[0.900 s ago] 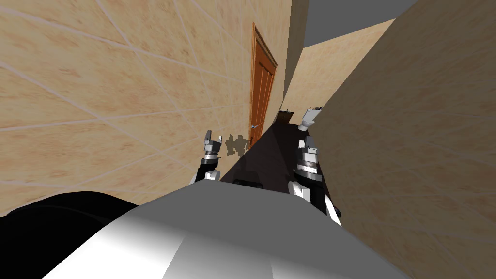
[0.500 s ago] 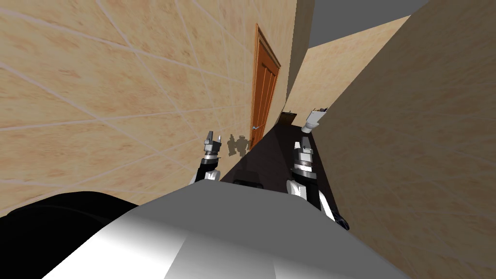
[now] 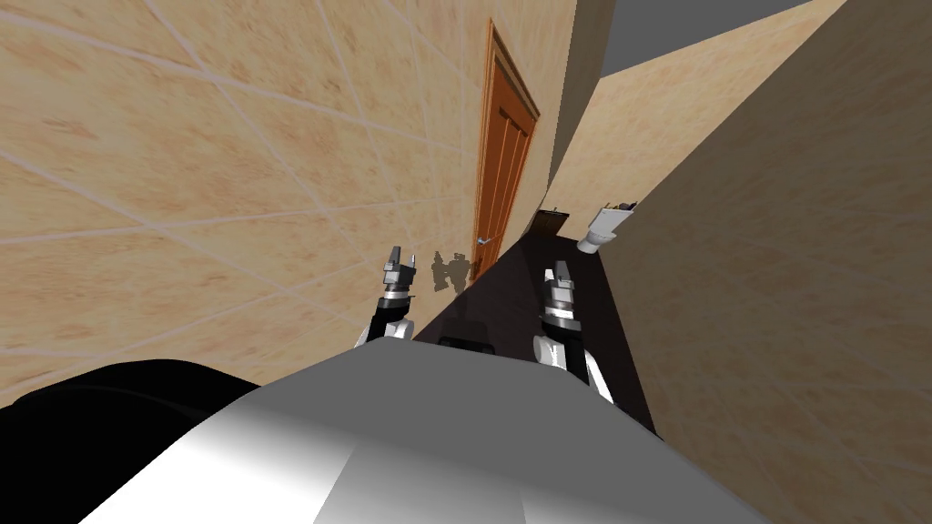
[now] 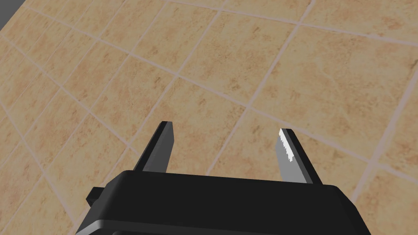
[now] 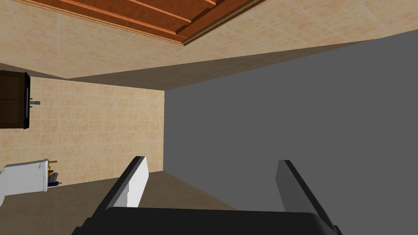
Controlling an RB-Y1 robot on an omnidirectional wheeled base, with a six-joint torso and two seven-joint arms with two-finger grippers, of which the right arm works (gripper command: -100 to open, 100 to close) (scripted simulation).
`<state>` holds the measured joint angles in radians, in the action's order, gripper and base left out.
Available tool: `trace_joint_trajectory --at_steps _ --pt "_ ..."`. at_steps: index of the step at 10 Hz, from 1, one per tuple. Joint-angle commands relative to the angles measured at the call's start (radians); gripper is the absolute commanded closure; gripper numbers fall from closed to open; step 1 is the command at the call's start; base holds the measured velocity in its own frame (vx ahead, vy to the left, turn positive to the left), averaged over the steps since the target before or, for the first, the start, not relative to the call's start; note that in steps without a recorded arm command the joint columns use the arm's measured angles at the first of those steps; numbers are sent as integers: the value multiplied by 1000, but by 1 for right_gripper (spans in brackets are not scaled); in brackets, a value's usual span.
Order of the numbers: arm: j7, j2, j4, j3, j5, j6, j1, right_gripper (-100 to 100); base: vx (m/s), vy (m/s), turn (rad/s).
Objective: Pull the door open
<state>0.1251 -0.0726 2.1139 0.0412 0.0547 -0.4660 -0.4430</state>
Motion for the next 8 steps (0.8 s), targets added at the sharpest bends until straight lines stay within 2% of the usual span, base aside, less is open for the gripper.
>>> trace_joint_trajectory --at_steps 1,8 --pt "-7 -2 -37 -6 1 -8 17 -100 105 -70 119" --pt "-35 -16 -175 -22 -2 -43 74 -100 84 -54 89"
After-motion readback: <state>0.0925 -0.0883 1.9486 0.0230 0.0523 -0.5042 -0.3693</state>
